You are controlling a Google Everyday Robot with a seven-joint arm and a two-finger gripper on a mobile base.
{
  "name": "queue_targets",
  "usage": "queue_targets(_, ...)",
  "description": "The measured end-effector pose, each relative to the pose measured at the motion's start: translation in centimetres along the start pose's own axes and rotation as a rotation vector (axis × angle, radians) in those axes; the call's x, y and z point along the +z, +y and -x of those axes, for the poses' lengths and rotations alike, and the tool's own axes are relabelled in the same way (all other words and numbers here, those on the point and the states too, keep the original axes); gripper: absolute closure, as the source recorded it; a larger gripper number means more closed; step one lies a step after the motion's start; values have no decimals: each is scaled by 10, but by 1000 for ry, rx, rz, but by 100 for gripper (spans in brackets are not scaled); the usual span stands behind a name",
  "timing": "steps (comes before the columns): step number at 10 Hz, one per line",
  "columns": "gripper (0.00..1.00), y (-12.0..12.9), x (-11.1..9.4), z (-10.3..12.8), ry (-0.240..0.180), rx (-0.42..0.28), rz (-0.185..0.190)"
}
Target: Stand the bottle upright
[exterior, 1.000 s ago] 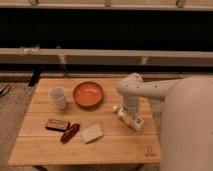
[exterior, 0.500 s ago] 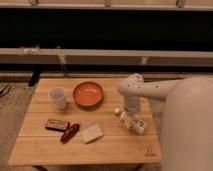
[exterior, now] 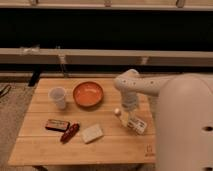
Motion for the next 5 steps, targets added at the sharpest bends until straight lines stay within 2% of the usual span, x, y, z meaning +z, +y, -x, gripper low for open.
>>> queue_targets(5,20,6,-2,28,109,-103,-18)
